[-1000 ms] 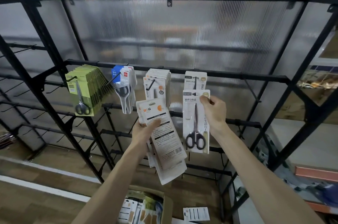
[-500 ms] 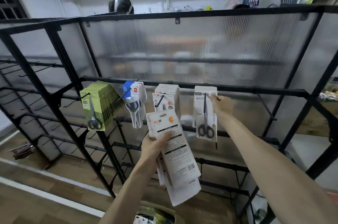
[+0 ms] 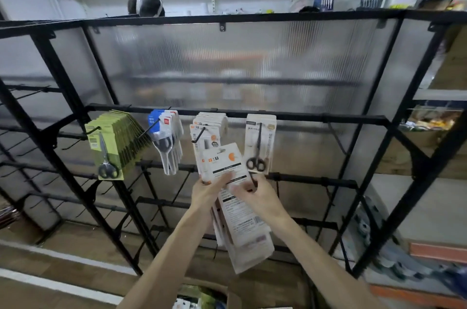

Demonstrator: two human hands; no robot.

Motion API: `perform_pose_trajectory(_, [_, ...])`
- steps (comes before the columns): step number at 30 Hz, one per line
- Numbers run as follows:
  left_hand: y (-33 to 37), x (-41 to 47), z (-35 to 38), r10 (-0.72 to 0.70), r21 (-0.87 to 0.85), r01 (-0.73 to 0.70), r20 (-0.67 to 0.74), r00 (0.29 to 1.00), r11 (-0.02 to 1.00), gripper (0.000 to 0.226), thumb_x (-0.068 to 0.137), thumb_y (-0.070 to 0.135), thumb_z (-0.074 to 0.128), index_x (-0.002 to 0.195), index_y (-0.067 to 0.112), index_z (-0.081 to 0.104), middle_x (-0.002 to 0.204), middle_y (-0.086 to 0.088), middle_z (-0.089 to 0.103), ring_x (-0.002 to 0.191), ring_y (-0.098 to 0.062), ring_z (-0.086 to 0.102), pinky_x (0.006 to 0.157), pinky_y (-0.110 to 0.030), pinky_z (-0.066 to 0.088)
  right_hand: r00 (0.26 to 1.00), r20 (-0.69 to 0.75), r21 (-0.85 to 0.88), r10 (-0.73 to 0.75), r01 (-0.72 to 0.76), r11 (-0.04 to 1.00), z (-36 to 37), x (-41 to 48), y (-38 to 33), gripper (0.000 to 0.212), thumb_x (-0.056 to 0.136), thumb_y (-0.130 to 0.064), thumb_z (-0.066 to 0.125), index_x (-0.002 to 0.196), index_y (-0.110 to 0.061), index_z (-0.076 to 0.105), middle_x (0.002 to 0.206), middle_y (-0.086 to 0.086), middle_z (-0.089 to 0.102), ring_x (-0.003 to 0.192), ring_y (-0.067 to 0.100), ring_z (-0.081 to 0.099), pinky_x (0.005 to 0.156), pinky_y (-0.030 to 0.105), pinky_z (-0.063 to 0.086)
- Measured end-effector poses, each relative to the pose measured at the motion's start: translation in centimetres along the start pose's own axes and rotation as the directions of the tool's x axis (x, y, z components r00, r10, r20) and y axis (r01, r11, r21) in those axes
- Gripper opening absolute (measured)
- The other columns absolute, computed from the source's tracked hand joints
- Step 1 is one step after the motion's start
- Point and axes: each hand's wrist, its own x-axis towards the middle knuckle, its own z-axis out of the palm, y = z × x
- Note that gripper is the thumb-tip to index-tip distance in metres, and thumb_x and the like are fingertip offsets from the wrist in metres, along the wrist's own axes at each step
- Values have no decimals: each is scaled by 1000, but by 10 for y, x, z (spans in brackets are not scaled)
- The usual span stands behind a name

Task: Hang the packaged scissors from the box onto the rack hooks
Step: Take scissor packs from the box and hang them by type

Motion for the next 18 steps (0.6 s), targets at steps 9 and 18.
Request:
perform_pose_trajectory(9, [-9,-21,17,-118,-47,127,156,981,991,33,83,18,81,111,1,72,100,-19,77,88,-35,76,80,-47,60,947,-157,406,279,-196,893,-31,-10,9,25,84,-21,80,103,-10,71,90,5,78,84,22,76,85,45,60])
perform_pose_trajectory(18, [-7,-25,-19,-179,3,180,159,971,984,36,88,21,77,117,1,71,108,-19,76,98,-36,75,86,-49,59,966,-106,330,236,-190,925,-17,-15,13,13,89,-28,74,100,-20,75,93,-7,78,90,9,72,74,23,53])
